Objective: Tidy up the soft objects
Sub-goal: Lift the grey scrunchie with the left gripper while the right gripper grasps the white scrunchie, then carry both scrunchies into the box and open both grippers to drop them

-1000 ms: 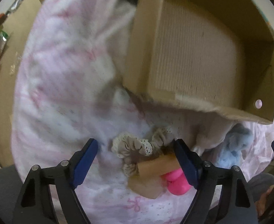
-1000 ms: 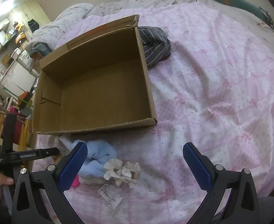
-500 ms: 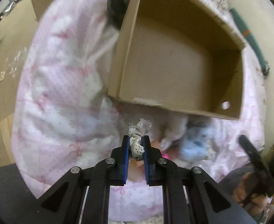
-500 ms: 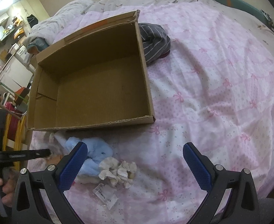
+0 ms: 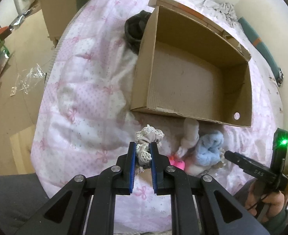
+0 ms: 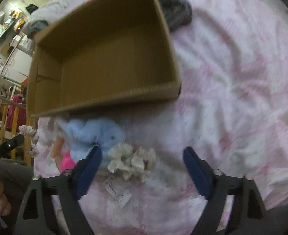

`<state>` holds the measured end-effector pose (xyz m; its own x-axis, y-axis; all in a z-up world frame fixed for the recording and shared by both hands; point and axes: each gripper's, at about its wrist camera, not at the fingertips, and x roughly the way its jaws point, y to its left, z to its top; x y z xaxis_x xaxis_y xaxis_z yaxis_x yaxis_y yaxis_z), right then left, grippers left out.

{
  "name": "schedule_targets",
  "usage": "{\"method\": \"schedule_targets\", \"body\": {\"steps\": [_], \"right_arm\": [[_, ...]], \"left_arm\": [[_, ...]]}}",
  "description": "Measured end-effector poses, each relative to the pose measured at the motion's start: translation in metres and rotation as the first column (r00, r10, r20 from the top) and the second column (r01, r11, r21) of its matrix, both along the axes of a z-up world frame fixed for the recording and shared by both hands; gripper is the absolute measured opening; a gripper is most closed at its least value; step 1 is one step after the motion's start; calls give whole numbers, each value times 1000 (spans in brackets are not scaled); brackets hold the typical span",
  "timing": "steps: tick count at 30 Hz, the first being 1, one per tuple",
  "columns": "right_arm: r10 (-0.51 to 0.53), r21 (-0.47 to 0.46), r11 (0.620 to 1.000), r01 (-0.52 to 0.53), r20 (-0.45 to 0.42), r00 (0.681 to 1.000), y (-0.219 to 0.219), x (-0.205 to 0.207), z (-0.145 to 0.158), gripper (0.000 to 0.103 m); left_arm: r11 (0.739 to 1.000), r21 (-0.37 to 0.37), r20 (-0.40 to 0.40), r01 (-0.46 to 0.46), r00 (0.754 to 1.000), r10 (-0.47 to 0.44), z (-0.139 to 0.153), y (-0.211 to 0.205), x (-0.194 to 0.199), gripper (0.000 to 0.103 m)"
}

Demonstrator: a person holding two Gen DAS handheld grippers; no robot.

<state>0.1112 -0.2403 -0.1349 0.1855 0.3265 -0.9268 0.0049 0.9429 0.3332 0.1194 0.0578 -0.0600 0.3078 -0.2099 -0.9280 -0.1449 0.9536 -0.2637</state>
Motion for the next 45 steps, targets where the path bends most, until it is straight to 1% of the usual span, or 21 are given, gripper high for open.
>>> {"method": "schedule_targets", "body": {"steps": [2,4,6,7,8,9,11,14,16,19,22,25,29,33,37,40,42,45], "right_arm": [[-15,11,1000,16,-42,999,0,1,-10,82],[-21,15,1000,23,-78,997,1,1,-19,81],[-20,19,1000,22,-94,995,2,2,-25,75],[-16,19,1000,18,-101,995,4,3,-26,66],[-11,29,999,15,-111,994,5,3,-28,52],[-7,39,999,12,-125,992,4,3,-31,47],[8,43,999,-3,-131,991,8,2,-32,33],[24,42,999,-20,-97,995,13,-2,-25,27],[16,45,999,-14,-60,998,13,-6,-15,26],[-43,54,998,42,34,998,3,-14,8,26],[-88,88,993,79,103,991,-3,-21,24,26],[-112,117,989,92,174,978,-5,-26,42,26],[-112,136,987,85,210,971,7,-34,56,26],[-100,150,987,64,244,965,-6,-32,75,26],[-89,162,986,47,264,961,0,-34,94,26],[-67,158,987,24,278,958,7,-35,113,26],[-49,151,989,2,306,951,14,-36,125,26],[-38,174,985,-21,332,943,20,-31,141,26]], "left_arm": [[1000,-17,3,3,1000,-3,1,-2,3,12],[1000,-11,10,5,1000,-5,1,-5,4,12],[1000,-4,12,7,1000,-7,1,-7,4,12],[1000,-6,13,8,1000,-8,0,-7,3,12],[1000,-6,15,8,1000,-8,1,-7,2,12],[1000,-5,18,8,1000,-8,1,-7,2,12],[1000,-4,21,5,1000,-5,2,-6,1,12],[1000,3,24,-3,1000,3,2,-4,1,12],[1000,7,28,-7,1000,7,3,-2,1,12],[1000,12,43,-16,999,15,7,1,-1,12],[1000,25,65,-18,998,16,12,1,-4,12],[998,54,88,-11,996,6,17,0,-8,12],[997,82,112,-10,994,1,22,0,-13,12],[996,90,127,-17,992,5,25,-1,-17,12],[995,94,155,-21,988,6,32,-2,-21,12],[995,101,188,-24,982,4,44,-2,-23,12],[994,104,205,-26,979,5,53,-2,-22,12],[994,100,230,-30,973,6,68,-3,-19,12]]}}
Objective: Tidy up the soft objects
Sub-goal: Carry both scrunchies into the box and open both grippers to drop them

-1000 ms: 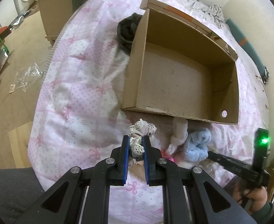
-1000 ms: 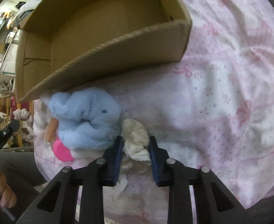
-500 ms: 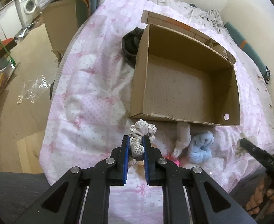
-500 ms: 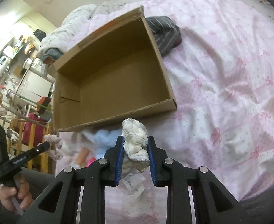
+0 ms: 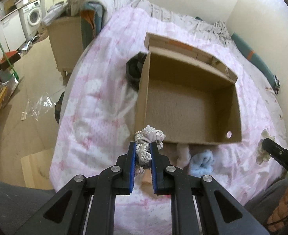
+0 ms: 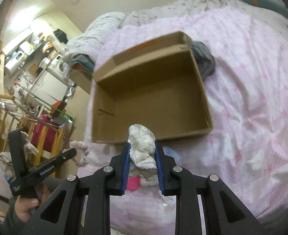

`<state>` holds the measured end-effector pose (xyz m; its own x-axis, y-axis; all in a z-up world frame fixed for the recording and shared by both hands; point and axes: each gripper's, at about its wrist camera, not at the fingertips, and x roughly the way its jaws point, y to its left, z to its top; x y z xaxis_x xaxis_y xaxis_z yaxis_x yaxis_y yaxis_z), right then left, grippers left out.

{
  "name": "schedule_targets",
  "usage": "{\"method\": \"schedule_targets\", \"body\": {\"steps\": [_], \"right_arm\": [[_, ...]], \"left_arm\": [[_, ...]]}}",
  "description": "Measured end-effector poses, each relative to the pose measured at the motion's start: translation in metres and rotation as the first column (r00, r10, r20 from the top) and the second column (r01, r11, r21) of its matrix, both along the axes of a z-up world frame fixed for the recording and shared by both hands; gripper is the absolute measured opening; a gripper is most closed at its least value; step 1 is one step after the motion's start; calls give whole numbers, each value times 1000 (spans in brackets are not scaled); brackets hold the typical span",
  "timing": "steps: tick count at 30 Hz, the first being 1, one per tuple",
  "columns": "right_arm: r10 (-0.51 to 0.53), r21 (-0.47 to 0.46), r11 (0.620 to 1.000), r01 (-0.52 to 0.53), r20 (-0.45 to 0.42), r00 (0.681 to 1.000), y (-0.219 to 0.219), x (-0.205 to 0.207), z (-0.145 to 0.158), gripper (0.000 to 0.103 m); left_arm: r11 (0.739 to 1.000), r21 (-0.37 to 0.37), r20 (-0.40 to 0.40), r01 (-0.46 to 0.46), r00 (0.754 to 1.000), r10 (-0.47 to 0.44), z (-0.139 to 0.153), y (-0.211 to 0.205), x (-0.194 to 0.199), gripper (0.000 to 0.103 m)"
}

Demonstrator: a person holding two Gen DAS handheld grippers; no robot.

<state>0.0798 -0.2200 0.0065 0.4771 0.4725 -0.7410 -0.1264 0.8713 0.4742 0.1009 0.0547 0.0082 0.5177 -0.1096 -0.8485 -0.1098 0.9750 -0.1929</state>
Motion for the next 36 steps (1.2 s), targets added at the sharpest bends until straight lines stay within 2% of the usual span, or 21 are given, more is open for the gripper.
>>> {"method": "schedule_targets", "body": {"steps": [6,10,13,18,21,23,26,29,32,36], "right_arm": [[59,-45,997,-55,91,994,15,22,21,26],[53,-55,997,-47,101,993,16,47,15,26],[34,-71,997,-28,97,995,13,63,1,26],[-11,-76,997,12,15,1000,7,79,-31,26],[-7,-77,997,8,11,1000,7,81,-37,26],[-5,-85,996,4,-7,1000,6,84,-44,26],[-6,-109,994,2,-33,999,6,86,-56,26],[-5,-116,993,-2,-53,999,6,89,-64,26],[-7,-127,992,-3,-77,997,7,93,-73,26],[3,-141,990,-21,-127,992,12,96,-83,26]], "left_arm": [[999,31,93,44,995,-46,37,-18,28,12],[996,58,107,71,991,-77,40,-31,55,12],[992,86,98,91,990,-99,31,-46,76,12],[987,100,77,128,988,-136,5,-66,99,12],[986,100,64,132,988,-139,-13,-71,105,12],[985,129,54,116,991,-124,-24,-71,108,12],[990,87,25,110,993,-113,-32,-68,112,13],[988,96,8,125,992,-126,-40,-70,113,13],[988,67,1,142,990,-142,-47,-72,113,13],[985,89,6,149,989,-150,-51,-77,112,13]]}}
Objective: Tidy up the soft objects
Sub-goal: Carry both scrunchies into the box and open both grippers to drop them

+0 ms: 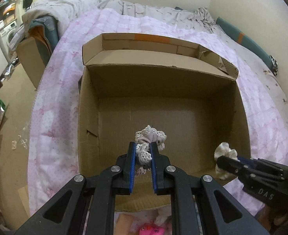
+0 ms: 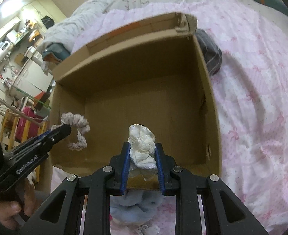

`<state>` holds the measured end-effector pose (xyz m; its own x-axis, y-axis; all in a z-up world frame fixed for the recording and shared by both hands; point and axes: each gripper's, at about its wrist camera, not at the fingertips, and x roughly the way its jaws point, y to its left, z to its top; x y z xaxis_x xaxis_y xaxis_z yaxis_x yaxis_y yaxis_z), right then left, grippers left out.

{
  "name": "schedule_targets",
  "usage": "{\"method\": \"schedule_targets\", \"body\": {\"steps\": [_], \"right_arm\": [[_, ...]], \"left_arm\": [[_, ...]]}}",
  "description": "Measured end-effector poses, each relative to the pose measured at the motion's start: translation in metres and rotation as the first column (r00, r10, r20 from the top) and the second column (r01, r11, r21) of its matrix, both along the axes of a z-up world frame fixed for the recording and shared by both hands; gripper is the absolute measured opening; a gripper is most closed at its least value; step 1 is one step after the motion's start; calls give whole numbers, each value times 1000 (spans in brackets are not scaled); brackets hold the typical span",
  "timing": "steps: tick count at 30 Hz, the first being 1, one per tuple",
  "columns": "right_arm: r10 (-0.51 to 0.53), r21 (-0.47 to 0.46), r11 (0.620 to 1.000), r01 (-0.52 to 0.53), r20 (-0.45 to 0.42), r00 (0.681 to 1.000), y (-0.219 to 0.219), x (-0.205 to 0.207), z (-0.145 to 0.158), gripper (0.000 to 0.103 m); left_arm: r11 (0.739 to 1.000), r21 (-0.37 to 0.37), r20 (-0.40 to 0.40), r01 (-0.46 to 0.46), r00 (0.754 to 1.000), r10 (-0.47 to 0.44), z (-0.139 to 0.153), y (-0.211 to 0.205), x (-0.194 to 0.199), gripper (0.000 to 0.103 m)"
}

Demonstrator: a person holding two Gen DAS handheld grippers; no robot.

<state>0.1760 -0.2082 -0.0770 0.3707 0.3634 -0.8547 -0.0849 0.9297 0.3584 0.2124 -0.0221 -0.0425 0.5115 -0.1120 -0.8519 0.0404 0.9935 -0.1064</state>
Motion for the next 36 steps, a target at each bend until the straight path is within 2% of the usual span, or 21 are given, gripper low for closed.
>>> {"method": "schedule_targets", "body": {"steps": [6,19,24,25,26,27,28,29,33,36], "right_arm": [[22,-39,999,-24,-55,998,5,-2,-13,27],[8,-27,1000,-10,-56,998,4,-2,-12,29],[-4,-23,1000,2,-91,996,4,0,-16,36],[-7,-18,1000,6,-89,996,3,0,-15,47],[-11,-12,1000,10,-84,996,3,-1,-14,60],[-13,-6,1000,12,-81,997,2,-1,-13,63],[-13,-3,1000,13,-81,997,1,-1,-13,63],[-15,-3,1000,15,-80,997,1,-1,-13,63],[-26,28,999,28,-71,997,-4,-2,-10,64],[-35,40,999,36,-38,999,-6,-4,-3,75]], "left_arm": [[1000,27,-4,9,1000,-9,-3,-3,-3,13],[1000,29,2,6,1000,-6,-4,-2,-5,14],[999,45,1,-1,1000,1,-2,-3,-6,24],[999,51,10,-6,1000,6,0,-3,-7,28],[998,61,30,-9,1000,7,4,-4,-9,39],[998,70,45,-8,999,5,6,-5,-10,48],[997,83,63,-11,998,6,9,-6,-12,64],[995,98,86,-19,996,10,12,-6,-14,69],[995,98,100,-26,995,16,17,-5,-13,69],[994,95,99,-51,994,41,17,0,-12,69]]}}
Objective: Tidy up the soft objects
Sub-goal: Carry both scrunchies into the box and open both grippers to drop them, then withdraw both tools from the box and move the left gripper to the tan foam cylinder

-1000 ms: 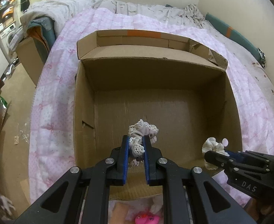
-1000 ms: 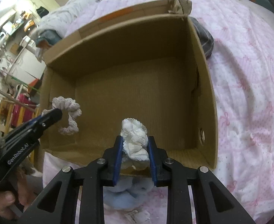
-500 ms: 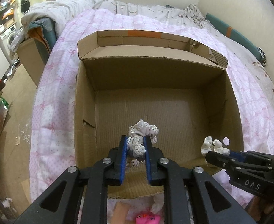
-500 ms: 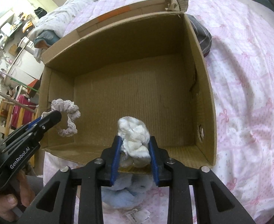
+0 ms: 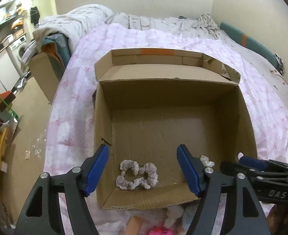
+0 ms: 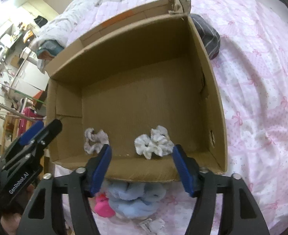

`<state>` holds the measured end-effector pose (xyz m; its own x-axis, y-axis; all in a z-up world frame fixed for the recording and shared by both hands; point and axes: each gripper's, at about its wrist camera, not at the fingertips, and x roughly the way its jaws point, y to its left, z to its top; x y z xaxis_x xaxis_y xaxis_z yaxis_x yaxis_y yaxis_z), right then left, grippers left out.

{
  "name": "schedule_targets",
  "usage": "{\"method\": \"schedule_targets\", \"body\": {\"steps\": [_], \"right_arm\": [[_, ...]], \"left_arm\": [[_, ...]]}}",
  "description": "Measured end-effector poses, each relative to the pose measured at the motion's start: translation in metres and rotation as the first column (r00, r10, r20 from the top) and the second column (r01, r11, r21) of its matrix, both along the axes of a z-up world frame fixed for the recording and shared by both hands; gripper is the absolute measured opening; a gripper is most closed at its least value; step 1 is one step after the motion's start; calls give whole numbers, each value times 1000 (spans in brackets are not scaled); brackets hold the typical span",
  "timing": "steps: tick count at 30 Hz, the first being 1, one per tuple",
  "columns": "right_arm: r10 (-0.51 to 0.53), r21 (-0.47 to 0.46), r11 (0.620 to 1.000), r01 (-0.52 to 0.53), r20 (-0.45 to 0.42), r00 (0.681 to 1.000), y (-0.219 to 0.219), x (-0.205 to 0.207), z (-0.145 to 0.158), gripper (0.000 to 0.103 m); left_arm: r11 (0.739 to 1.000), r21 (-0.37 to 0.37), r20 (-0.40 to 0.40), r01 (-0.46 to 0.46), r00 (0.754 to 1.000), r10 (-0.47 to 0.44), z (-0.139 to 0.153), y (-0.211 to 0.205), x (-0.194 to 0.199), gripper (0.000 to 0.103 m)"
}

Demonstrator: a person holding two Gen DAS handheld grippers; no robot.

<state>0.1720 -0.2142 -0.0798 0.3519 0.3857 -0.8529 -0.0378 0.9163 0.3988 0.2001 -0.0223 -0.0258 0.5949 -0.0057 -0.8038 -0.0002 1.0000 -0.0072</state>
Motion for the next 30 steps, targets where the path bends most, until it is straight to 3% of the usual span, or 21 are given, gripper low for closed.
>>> {"method": "schedule_targets", "body": {"steps": [6,10,12,18,24,30], "right_arm": [[-12,-2,1000,12,77,997,-1,-3,15,82],[-23,-5,1000,23,118,993,0,-3,24,100],[-17,-9,1000,18,134,991,0,-4,29,101],[-13,-11,1000,15,158,987,-3,-12,36,102],[-20,-66,997,39,265,964,-9,-29,46,103],[0,-80,997,21,251,968,-14,-41,47,103]], "left_arm": [[1000,-11,19,-28,999,28,7,5,-1,69],[998,15,29,-61,998,61,12,6,-2,70],[996,31,40,-88,995,87,15,8,-4,70],[996,-16,32,-84,996,84,20,15,-12,70],[997,-29,21,-77,997,78,26,20,-36,70],[995,3,37,-99,994,98,30,23,-59,70]]}}
